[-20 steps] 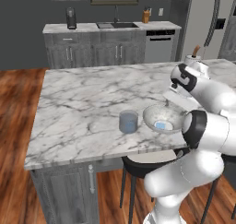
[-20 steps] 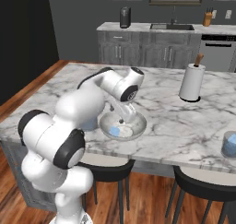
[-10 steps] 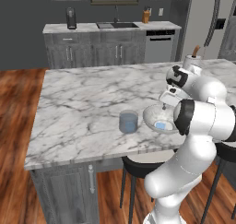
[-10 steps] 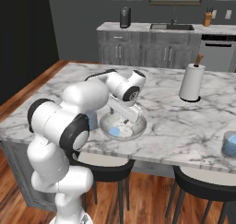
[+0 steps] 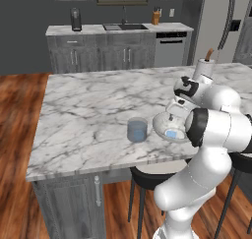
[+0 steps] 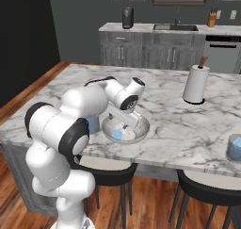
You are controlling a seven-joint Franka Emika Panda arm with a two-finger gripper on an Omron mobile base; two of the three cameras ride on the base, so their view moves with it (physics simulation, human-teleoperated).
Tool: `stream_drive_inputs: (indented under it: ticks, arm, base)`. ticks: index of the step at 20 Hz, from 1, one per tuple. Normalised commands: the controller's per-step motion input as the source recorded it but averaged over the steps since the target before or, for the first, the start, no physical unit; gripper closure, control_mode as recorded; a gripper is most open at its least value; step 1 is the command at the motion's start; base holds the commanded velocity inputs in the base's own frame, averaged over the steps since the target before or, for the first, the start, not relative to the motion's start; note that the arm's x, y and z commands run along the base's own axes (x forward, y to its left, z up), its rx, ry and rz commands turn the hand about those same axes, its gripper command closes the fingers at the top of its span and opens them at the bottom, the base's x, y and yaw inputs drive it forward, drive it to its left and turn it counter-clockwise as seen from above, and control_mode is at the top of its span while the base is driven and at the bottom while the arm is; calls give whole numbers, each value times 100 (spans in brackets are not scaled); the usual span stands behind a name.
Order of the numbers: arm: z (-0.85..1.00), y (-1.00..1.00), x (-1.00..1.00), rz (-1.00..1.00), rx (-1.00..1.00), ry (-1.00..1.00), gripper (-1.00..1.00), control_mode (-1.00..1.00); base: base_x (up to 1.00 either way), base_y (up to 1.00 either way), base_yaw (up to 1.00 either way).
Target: There are four ice cubes in the ice bowl. Place two ice cubes in each glass of water.
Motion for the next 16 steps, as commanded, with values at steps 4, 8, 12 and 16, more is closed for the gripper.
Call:
stream_drive_inputs:
  ticks: [4, 8, 12, 16]
  arm:
    - [-37, 12, 0, 0, -7, 0, -100, -100]
    - [-47, 0, 0, 4, -5, 0, -100, -100]
    - [-45, 0, 1, 3, 0, -7, -100, -100]
    - [-27, 0, 9, 0, 0, -12, -100, -100]
  base:
    - [0, 0, 0]
    - [0, 0, 0]
    - [0, 0, 0]
    - [0, 0, 0]
